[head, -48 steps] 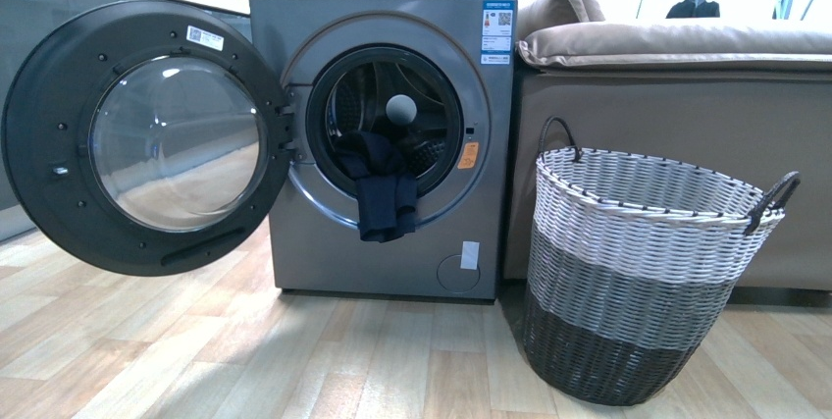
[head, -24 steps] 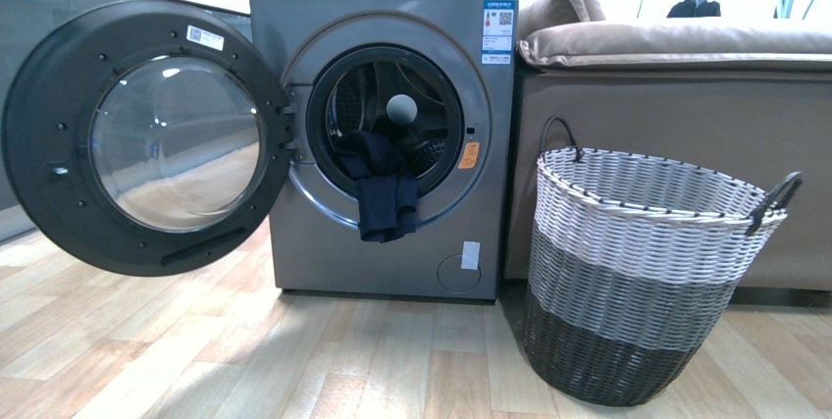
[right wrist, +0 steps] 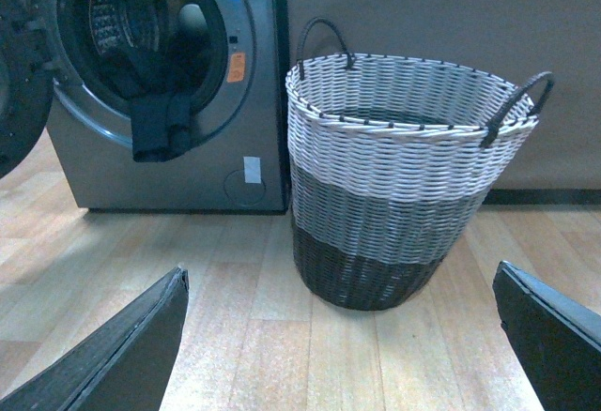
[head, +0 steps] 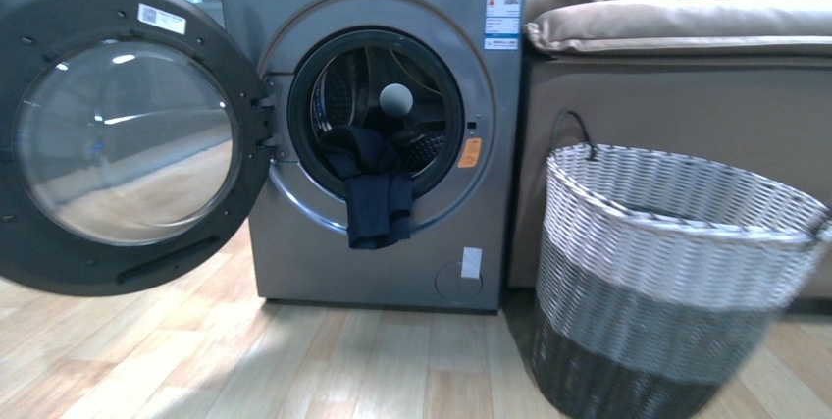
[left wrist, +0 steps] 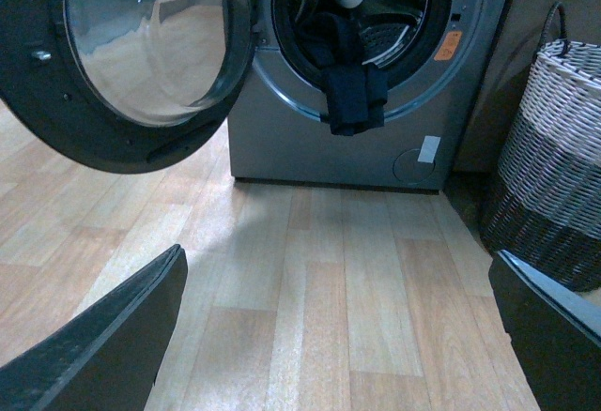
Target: Collect clothes from washing machine
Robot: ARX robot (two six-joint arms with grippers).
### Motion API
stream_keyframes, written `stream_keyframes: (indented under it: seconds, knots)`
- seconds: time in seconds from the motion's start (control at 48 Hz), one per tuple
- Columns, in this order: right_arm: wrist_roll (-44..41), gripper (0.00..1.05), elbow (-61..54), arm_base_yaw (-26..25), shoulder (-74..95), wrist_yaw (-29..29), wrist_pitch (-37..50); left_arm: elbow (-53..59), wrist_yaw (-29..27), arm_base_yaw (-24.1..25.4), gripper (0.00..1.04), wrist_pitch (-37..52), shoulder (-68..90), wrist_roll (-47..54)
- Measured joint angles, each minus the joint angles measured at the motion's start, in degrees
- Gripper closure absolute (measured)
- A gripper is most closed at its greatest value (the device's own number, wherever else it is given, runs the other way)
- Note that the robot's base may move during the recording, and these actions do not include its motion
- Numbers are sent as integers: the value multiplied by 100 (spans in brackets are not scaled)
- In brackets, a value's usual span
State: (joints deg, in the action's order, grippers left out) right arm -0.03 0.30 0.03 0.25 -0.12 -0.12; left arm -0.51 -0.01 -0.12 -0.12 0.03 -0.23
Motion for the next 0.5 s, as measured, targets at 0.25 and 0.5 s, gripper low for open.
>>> stream_keyframes:
  seconds: [0.25,0.5]
  knots:
    - [0,8,0,0,0,24,0,2,4,0,6,0,2,4]
    - [0,8,0,0,0,4,4,2,-9,0,6,0,2,2]
